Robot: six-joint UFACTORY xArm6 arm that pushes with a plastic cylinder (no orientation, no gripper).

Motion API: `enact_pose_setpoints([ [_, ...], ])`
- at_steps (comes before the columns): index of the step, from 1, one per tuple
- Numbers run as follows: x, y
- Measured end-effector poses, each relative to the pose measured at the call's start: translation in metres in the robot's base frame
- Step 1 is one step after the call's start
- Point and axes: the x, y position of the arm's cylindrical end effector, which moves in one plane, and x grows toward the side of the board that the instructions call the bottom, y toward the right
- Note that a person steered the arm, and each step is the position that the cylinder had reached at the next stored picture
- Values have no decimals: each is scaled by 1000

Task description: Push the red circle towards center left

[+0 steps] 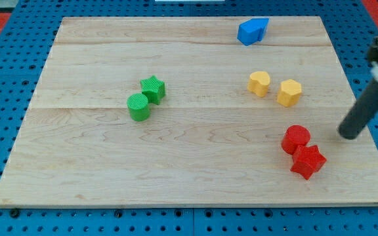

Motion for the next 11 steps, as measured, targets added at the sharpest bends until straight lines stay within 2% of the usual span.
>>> enact_pose_setpoints([
  [2, 0, 26],
  [4, 33, 37],
  [6, 30, -48],
  [7, 11, -91],
  [8, -28, -91],
  [9, -39, -137],
  [10, -3, -180],
  [11, 8, -156],
])
